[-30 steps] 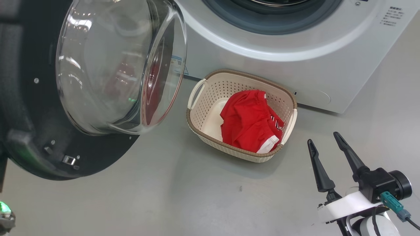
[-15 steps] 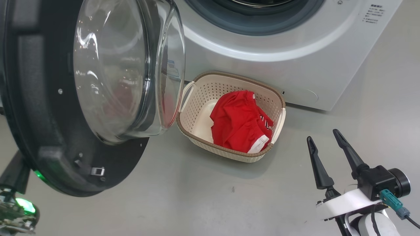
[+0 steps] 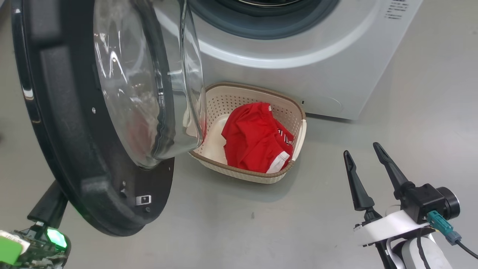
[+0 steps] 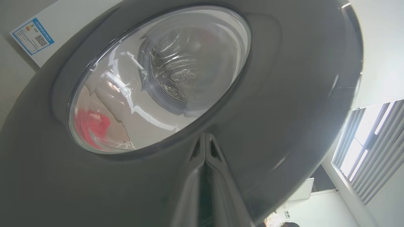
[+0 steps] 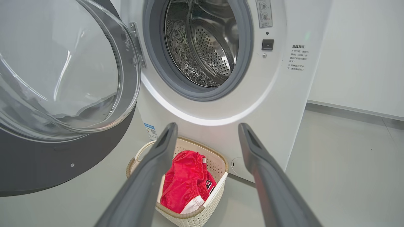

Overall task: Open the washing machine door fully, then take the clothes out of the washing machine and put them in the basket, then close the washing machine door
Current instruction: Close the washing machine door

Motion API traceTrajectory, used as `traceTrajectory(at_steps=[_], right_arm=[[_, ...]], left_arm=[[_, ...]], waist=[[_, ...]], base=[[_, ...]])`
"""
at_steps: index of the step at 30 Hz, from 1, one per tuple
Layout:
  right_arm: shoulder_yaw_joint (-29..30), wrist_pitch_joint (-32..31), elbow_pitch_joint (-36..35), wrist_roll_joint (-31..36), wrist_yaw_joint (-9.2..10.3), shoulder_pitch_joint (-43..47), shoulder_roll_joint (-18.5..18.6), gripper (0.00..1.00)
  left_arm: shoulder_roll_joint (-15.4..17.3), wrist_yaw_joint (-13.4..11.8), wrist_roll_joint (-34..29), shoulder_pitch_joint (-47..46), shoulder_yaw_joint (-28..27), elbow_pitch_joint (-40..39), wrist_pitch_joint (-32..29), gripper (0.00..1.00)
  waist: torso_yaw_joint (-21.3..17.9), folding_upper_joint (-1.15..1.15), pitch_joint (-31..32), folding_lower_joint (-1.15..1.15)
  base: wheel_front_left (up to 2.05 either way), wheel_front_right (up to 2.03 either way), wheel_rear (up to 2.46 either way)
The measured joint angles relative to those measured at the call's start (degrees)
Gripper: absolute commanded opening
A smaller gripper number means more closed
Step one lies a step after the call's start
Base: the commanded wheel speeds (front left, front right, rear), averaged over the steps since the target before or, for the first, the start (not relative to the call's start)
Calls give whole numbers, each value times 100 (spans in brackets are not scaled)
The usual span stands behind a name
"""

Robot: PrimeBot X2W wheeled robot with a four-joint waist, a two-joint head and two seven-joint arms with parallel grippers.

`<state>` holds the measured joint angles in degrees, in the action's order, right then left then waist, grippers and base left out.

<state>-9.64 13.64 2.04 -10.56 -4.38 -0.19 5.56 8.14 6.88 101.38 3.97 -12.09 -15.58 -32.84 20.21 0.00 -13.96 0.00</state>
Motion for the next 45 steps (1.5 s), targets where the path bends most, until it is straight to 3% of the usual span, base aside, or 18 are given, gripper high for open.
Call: traceTrajectory(at_steps=[10, 26, 45], right_arm=[[-82, 30, 78, -52, -1, -97, -79, 100], [-202, 37, 293, -207, 9, -223, -202, 100], [-260, 80, 352, -356, 8, -422, -234, 100]], left_arm=[[-86, 0, -89, 129, 142, -149, -145, 0], [-276, 0, -315, 136, 267, -154, -163, 0], [-444, 0, -414, -492, 519, 476, 9, 0]], waist=[[-448, 0, 36, 0], [-1501, 0, 67, 0], [-2512, 0, -83, 0]], base=[[0, 0, 0], [0, 0, 0], [0, 0, 0]])
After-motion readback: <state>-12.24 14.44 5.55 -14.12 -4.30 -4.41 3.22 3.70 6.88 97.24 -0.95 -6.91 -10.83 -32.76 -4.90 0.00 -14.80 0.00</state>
